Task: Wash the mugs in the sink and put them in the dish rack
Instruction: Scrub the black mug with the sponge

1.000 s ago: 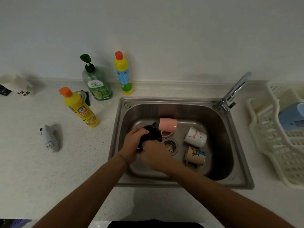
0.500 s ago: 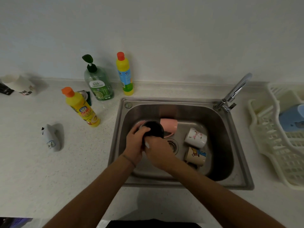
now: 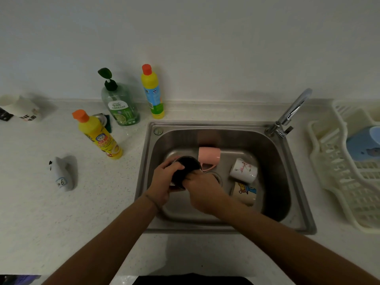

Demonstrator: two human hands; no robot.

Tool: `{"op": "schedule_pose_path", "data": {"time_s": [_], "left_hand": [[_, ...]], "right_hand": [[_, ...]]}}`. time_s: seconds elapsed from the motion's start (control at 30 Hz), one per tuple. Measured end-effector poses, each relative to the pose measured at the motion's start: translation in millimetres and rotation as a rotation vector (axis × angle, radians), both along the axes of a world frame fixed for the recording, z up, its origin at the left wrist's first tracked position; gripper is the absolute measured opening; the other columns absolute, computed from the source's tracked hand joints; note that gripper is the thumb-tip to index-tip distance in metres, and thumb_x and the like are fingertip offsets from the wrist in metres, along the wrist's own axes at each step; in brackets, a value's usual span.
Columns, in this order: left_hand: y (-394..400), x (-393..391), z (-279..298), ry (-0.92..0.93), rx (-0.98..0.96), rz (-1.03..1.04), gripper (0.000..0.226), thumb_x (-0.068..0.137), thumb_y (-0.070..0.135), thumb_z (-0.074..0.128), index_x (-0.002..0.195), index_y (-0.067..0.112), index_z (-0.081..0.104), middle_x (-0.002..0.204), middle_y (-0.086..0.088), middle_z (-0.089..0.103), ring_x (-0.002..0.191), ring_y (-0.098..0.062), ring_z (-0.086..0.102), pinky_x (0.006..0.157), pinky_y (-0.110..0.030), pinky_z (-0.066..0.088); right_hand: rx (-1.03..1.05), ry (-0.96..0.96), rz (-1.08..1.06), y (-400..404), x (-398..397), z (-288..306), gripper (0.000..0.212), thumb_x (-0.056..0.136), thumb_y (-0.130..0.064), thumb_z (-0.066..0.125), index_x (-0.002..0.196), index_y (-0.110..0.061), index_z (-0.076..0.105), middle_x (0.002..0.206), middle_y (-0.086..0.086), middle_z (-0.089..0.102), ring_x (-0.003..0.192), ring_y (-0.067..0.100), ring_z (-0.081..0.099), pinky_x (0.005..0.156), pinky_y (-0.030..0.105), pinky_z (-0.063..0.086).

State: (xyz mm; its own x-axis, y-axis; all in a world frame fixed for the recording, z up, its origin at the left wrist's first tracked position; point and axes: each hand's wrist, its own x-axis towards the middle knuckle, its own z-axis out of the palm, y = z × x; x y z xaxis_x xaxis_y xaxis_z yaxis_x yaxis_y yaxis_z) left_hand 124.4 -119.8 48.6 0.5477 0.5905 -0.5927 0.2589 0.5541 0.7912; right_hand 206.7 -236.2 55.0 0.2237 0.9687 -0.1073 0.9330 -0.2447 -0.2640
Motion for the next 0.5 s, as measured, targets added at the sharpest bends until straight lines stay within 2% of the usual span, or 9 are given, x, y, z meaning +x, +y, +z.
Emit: {"op": "schedule_pose_path", "data": {"time_s": [0.1,0.13,0.27,0.33,0.43,0.5], "left_hand": [[-9.8,8.2,-1.8,-0.037,-0.008,0.096,0.027,0.089,0.009,0.066,0.113,0.018,0.075,0.113,-0.014,0.073,0.109,-0.034,0.066,0.072,-0.037,0.058],[-10.2,7.8,-1.1,-0.033,-0.006,0.11,0.027,0.089,0.009,0.066,0.113,0.017,0.075,0.112,-0.014,0.073,0.108,-0.034,0.066,0.073,-0.037,0.058],[-4.0,-0.1,4.3,0.034,-0.012,0.01,0.027,0.091,0.014,0.065,0.118,0.018,0.071,0.114,-0.01,0.07,0.104,-0.027,0.064,0.065,-0.04,0.061],[2.3,-2.9,7.6,0.056,-0.105,-0.086,0.027,0.094,0.02,0.063,0.12,0.017,0.068,0.12,-0.012,0.067,0.107,-0.028,0.063,0.071,-0.045,0.063],[24.2,-11.7,11.3,0.136,-0.176,-0.363,0.039,0.094,0.032,0.066,0.131,0.02,0.061,0.129,-0.015,0.063,0.117,-0.035,0.063,0.088,-0.059,0.06],[31.3,-13.6,14.5,0.18,-0.171,-0.497,0.039,0.096,0.034,0.062,0.132,0.02,0.058,0.129,-0.016,0.063,0.118,-0.036,0.063,0.089,-0.058,0.059]], "right_hand": [[0.046,0.23,-0.29,15.2,-22.9,3.7,0.025,0.093,-0.019,0.058,0.115,-0.013,0.066,0.102,0.006,0.072,0.086,0.021,0.067,0.078,0.038,0.058],[0.049,0.249,-0.287,15.8,-23.0,2.8,0.024,0.093,-0.019,0.059,0.114,-0.013,0.066,0.1,0.006,0.072,0.083,0.021,0.067,0.076,0.038,0.058],[0.01,0.109,-0.033,0.5,0.5,11.8,0.024,0.091,-0.011,0.057,0.111,-0.015,0.068,0.104,0.004,0.071,0.088,0.023,0.067,0.076,0.038,0.056],[-0.032,0.11,0.03,-1.2,8.8,25.7,0.023,0.091,-0.011,0.058,0.111,-0.015,0.068,0.105,0.004,0.071,0.092,0.022,0.066,0.079,0.033,0.054],[-0.119,0.175,0.068,2.6,19.4,43.6,0.022,0.094,-0.017,0.063,0.115,-0.017,0.068,0.108,0.002,0.068,0.097,0.019,0.063,0.08,0.029,0.049],[-0.184,0.237,0.076,3.4,27.0,47.5,0.024,0.094,-0.02,0.066,0.118,-0.019,0.068,0.11,0.0,0.068,0.099,0.017,0.062,0.081,0.027,0.048]]}}
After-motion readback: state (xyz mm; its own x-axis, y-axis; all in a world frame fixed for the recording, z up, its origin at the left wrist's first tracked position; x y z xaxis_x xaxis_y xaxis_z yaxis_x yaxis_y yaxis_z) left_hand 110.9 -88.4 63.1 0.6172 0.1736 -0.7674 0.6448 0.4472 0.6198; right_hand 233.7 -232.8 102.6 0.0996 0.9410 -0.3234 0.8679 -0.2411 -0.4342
